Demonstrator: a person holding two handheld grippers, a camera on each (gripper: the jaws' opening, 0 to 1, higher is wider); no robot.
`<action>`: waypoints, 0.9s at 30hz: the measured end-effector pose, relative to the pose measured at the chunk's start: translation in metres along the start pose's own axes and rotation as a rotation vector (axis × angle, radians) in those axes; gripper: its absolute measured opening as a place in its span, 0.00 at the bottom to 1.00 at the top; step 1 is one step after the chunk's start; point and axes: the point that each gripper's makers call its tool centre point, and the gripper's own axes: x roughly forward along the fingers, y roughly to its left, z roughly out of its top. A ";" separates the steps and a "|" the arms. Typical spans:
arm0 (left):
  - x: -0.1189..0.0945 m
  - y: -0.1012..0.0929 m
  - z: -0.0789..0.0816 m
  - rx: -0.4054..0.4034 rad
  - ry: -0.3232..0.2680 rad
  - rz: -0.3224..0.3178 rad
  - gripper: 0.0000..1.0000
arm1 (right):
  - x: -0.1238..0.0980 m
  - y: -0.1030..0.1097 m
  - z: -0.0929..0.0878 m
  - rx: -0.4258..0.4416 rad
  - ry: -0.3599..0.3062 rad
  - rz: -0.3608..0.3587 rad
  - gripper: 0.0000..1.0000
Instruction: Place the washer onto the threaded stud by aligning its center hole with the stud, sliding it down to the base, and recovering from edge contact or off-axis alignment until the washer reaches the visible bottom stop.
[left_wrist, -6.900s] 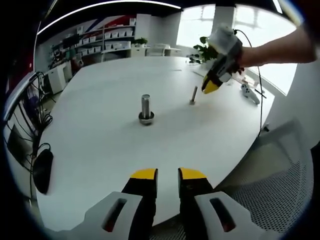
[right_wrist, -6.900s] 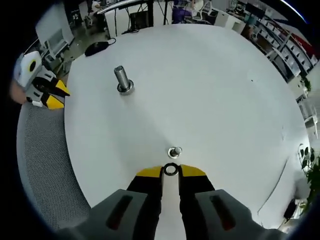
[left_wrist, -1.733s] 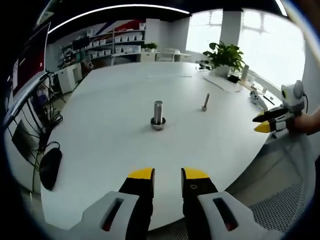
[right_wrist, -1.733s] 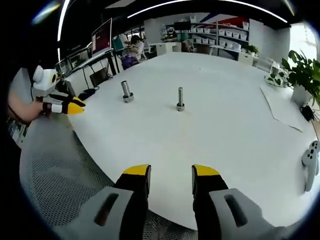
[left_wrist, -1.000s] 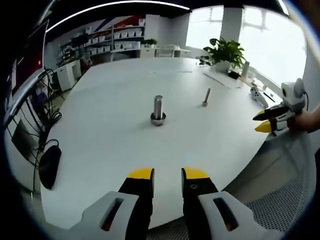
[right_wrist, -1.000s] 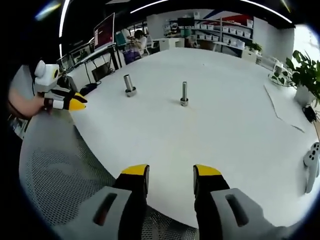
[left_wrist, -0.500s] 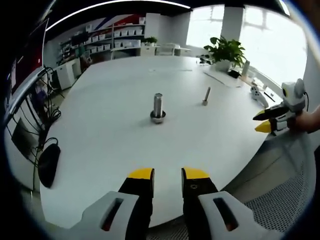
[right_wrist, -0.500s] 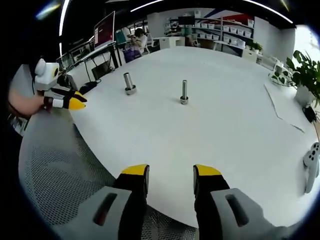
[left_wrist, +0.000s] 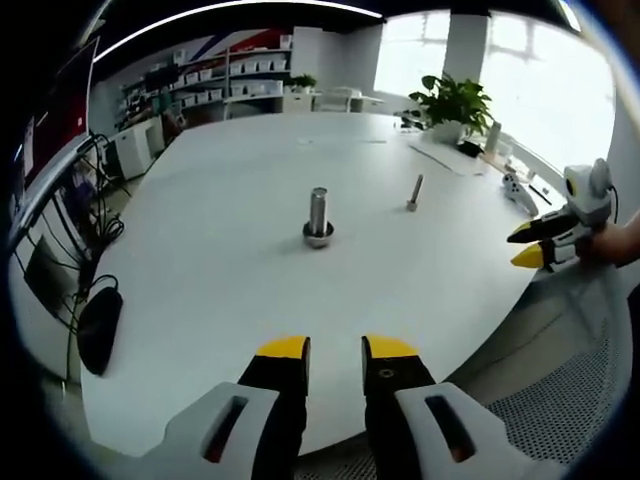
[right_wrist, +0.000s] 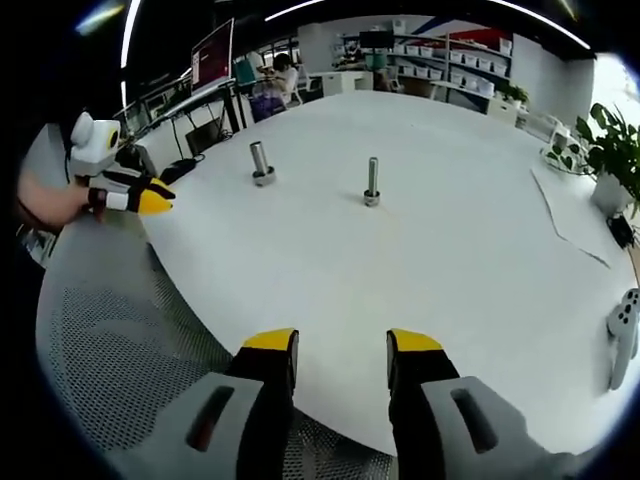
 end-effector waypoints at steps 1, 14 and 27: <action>0.000 0.000 0.000 0.003 0.001 0.001 0.18 | 0.001 0.001 -0.001 -0.008 0.005 0.002 0.38; 0.001 -0.001 -0.002 0.003 0.004 -0.007 0.17 | 0.000 -0.001 0.000 0.001 -0.004 -0.009 0.38; 0.001 -0.001 -0.003 -0.006 0.001 -0.018 0.18 | 0.003 0.001 -0.005 -0.011 0.023 -0.012 0.37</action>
